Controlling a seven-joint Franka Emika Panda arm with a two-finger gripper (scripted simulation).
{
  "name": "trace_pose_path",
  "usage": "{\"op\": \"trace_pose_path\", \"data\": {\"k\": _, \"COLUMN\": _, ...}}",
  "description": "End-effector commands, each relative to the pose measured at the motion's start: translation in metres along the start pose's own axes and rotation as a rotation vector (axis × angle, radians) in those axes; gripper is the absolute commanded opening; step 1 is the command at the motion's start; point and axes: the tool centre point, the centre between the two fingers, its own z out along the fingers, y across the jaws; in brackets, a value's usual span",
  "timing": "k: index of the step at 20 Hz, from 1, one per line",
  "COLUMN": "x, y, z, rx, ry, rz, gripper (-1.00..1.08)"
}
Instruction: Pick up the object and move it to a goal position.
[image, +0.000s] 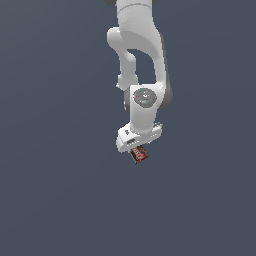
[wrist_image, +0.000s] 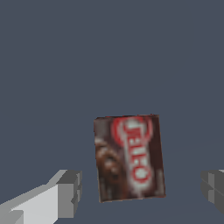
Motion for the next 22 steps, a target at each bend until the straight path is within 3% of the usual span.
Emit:
{"op": "trace_pose_path", "data": {"k": 1, "x": -0.001, "y": -0.001, "z": 0.008, "rx": 0.001, "ry": 0.000, "rz": -0.034, "gripper": 1.00}}
{"op": "trace_pose_path", "data": {"k": 12, "x": -0.003, "y": -0.002, "z": 0.019, "rx": 0.002, "ry": -0.002, "rz": -0.059, "gripper": 1.00}}
{"op": "trace_pose_path", "data": {"k": 22, "x": -0.004, "y": -0.002, "z": 0.061, "rx": 0.002, "ry": -0.002, "rz": -0.063, "gripper": 1.00}}
